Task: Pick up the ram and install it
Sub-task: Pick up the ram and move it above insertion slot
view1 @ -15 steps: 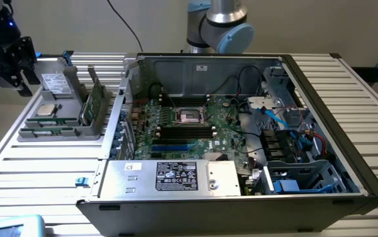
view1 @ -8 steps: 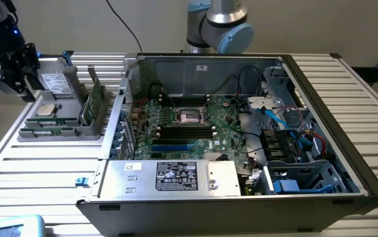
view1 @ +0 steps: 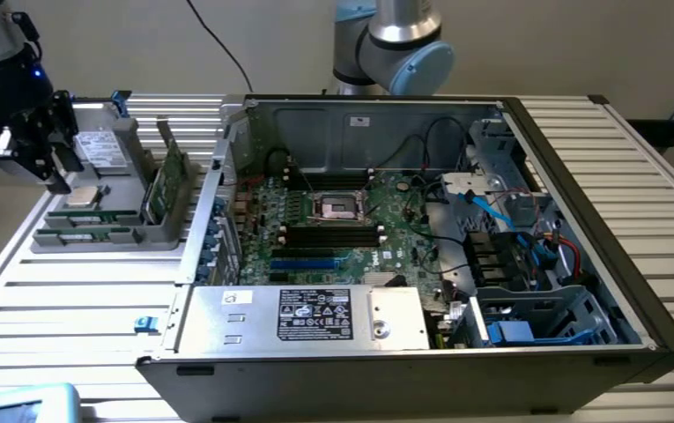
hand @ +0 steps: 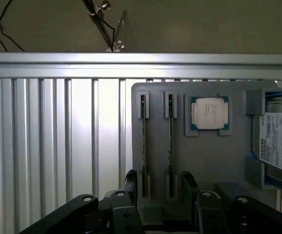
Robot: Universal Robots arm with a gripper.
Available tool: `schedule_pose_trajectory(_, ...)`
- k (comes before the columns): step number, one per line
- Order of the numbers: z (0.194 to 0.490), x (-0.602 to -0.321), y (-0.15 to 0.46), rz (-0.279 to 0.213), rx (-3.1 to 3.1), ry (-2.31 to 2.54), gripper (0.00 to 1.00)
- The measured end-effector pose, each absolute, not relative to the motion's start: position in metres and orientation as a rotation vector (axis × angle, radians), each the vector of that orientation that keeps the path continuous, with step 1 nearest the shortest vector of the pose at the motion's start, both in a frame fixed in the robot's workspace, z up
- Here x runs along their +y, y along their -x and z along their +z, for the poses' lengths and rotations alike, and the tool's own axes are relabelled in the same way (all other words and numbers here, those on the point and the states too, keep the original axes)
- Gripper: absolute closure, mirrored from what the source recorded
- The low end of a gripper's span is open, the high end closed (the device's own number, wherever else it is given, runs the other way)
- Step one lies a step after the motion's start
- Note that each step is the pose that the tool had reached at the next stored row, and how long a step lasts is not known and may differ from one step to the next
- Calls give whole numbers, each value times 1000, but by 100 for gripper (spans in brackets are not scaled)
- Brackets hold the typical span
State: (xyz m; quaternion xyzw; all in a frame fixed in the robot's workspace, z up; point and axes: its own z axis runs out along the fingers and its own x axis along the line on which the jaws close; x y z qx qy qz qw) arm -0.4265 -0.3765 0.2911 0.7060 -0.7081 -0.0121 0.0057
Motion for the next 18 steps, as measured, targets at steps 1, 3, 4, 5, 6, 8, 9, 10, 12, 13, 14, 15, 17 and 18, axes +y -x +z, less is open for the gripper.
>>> schedule_pose_trajectory(1, 289, -377, 426, -38, -2216, -2210, 51)
schedule_pose_trajectory(3, 286, -378, 425, -38, -2217, -2210, 51)
schedule_pose_trajectory(4, 284, -379, 425, -38, -2217, -2210, 51)
schedule_pose_trajectory(5, 282, -379, 425, -38, -2217, -2209, 51)
schedule_pose_trajectory(6, 280, -380, 425, -38, -2218, -2208, 51)
schedule_pose_trajectory(8, 276, -380, 425, -38, -2220, -2206, 51)
schedule_pose_trajectory(9, 275, -381, 425, -38, -2222, -2205, 51)
schedule_pose_trajectory(10, 273, -381, 425, -38, -2224, -2203, 51)
schedule_pose_trajectory(12, 269, -381, 425, -37, -2227, -2200, 51)
schedule_pose_trajectory(13, 267, -381, 425, -37, -2228, -2199, 51)
schedule_pose_trajectory(14, 266, -381, 425, -35, -2231, -2198, 51)
schedule_pose_trajectory(15, 264, -381, 425, -33, -2233, -2198, 51)
schedule_pose_trajectory(17, 260, -381, 425, -30, -2237, -2197, 51)
schedule_pose_trajectory(18, 258, -381, 425, -29, -2238, -2196, 51)
